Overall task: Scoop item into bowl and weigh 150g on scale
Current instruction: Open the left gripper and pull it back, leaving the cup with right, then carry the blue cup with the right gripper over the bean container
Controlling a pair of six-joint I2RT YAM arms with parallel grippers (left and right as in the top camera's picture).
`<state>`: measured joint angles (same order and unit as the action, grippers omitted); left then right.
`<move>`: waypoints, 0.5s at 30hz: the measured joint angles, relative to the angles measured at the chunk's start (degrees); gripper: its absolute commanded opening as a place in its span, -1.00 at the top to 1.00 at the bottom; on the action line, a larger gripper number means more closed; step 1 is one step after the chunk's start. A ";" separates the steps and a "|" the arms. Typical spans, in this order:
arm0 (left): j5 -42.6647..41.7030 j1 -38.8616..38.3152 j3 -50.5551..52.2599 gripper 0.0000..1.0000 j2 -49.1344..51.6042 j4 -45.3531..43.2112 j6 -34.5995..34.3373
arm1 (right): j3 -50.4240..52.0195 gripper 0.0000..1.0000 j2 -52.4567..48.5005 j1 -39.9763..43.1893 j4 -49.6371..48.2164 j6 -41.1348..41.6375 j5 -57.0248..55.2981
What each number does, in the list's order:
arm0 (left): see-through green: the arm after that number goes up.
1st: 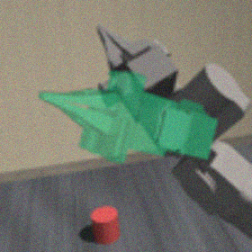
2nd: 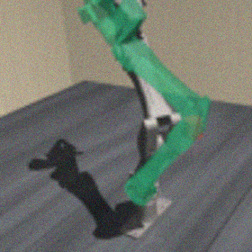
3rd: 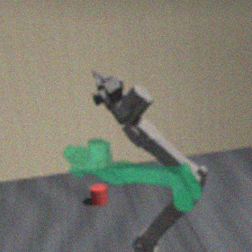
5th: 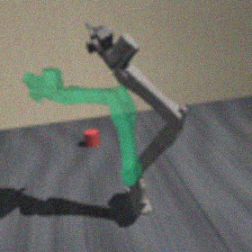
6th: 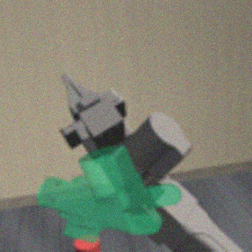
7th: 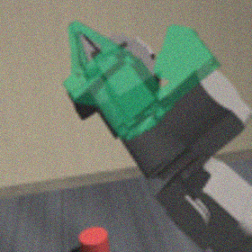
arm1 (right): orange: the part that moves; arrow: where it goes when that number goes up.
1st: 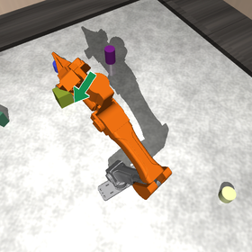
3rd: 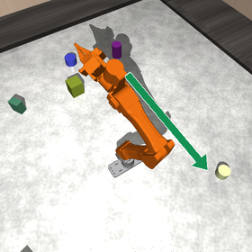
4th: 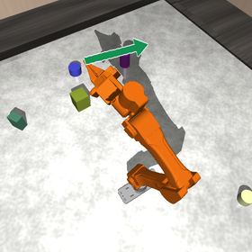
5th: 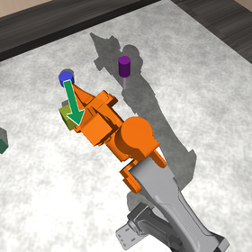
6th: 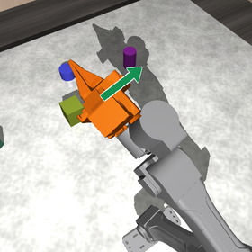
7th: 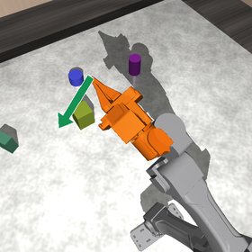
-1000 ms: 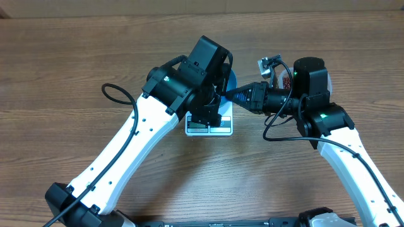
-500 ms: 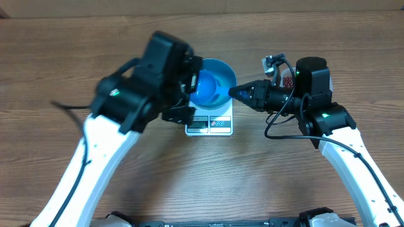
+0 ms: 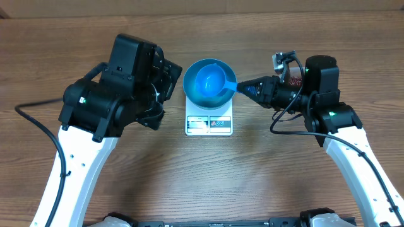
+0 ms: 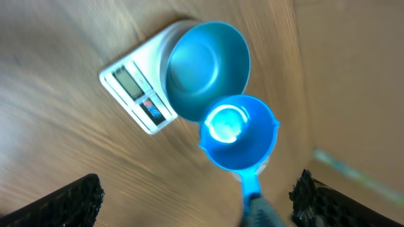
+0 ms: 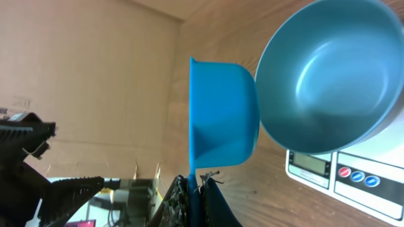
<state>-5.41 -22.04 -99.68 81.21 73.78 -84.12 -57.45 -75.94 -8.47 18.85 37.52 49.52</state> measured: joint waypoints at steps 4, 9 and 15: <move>0.96 0.04 0.00 -0.98 0.00 0.07 12.33 | 0.00 0.92 0.00 2.97 0.07 -0.04 0.02; 1.40 0.07 0.00 -0.99 0.00 1.66 24.57 | 0.00 0.92 0.00 9.07 0.02 -0.02 0.28; 1.46 0.07 0.00 -0.99 0.00 3.17 33.79 | 0.00 0.92 0.22 15.47 0.04 -0.07 0.79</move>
<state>-3.95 -21.98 -99.68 81.21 76.95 -50.33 -57.45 -75.72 7.01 18.90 37.45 50.30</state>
